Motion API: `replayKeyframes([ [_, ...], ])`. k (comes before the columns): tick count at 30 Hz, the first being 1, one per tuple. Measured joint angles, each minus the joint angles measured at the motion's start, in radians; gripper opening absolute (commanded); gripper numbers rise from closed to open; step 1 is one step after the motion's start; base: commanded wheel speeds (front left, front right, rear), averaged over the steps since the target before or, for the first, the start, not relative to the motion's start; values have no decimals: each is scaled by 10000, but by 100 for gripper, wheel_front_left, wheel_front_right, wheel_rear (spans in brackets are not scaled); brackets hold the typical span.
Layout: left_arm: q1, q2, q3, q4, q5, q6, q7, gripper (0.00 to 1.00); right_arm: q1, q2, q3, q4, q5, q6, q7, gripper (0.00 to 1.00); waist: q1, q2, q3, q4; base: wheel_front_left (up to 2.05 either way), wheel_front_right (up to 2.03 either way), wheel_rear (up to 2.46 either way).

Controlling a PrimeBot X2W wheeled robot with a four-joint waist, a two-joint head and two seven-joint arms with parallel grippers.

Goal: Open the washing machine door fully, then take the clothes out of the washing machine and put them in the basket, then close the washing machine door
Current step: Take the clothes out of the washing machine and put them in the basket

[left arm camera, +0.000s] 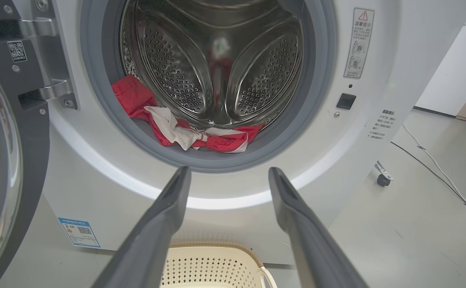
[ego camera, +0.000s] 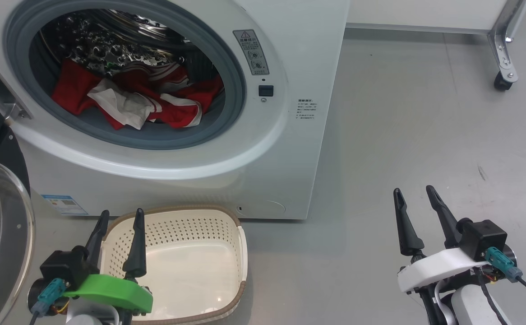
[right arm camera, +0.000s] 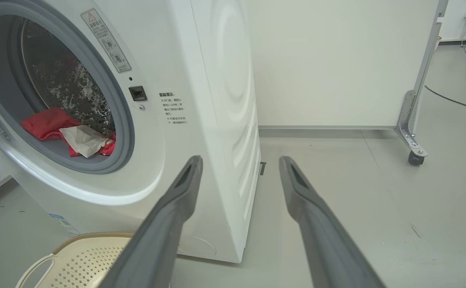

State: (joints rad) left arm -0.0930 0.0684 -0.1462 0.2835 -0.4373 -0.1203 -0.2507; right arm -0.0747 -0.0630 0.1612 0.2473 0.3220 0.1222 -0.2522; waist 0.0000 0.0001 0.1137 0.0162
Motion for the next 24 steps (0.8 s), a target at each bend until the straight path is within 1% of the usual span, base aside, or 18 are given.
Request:
replayKeyframes([
  [24,-10,-21,54,82,182,-6,0,100,-1,6,0,2,0,0,0,100,0,0,-7,-15,0,0,0],
])
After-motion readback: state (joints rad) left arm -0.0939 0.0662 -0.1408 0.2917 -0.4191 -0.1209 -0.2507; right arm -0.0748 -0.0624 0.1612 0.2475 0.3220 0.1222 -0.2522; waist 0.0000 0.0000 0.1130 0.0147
